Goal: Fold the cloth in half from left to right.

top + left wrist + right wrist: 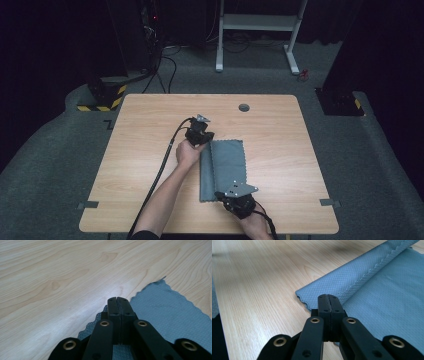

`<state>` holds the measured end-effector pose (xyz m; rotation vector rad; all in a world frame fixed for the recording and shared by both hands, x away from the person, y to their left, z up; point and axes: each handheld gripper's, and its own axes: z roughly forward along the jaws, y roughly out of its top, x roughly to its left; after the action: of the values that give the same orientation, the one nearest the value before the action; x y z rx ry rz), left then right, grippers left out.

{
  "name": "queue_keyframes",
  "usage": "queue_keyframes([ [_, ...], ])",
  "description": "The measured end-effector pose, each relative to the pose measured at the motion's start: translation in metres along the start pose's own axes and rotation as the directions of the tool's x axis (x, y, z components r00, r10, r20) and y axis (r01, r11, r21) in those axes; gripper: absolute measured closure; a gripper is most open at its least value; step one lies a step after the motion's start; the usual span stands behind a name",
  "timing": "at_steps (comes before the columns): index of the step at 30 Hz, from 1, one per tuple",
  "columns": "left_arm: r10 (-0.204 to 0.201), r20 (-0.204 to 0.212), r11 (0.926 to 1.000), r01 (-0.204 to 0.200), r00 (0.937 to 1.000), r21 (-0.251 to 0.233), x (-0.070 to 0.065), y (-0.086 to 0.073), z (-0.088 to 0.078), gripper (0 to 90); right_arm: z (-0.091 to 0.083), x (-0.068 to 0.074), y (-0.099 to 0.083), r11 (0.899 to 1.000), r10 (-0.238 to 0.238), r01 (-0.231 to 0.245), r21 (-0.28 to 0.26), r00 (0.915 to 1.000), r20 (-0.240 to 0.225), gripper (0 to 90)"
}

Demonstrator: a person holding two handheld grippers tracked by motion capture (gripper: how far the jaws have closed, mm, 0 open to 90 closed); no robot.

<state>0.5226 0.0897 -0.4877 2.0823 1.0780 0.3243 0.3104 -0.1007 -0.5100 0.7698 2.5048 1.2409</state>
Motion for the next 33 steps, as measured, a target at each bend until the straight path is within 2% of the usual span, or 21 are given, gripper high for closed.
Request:
queue_keyframes([
  [7,0.022,0.027,0.9998,-0.022,0.9994,-0.005,-0.012,0.010,0.009,89.5,-0.011,-0.003,-0.005,1.000,0.000,0.000,0.002,0.9994,0.036,90.0],
  [10,0.060,0.029,0.9981,-0.061,0.9978,0.006,-0.016,0.017,0.013,89.6,-0.016,-0.007,-0.009,1.000,0.003,-0.003,0.000,0.9987,0.051,90.0],
  [14,0.033,0.066,0.9994,-0.033,0.9973,0.001,-0.017,0.019,0.019,89.6,-0.023,-0.011,-0.014,1.000,0.010,-0.011,0.005,0.9963,0.086,90.0],
  [22,0.053,0.075,0.9985,-0.053,0.9958,0.007,-0.028,0.021,0.029,89.6,-0.032,-0.014,-0.023,1.000,0.019,-0.021,0.017,0.9932,0.115,90.0],
  [30,0.086,0.093,0.9958,-0.089,0.9920,0.024,-0.043,0.033,0.041,89.5,-0.041,-0.020,-0.033,0.999,0.049,-0.051,0.015,0.9891,0.139,90.0],
  [33,0.078,0.098,0.9965,-0.081,0.9920,0.022,-0.047,0.034,0.046,89.5,-0.045,-0.023,-0.037,0.998,0.061,-0.063,0.010,0.9865,0.152,90.0],
])
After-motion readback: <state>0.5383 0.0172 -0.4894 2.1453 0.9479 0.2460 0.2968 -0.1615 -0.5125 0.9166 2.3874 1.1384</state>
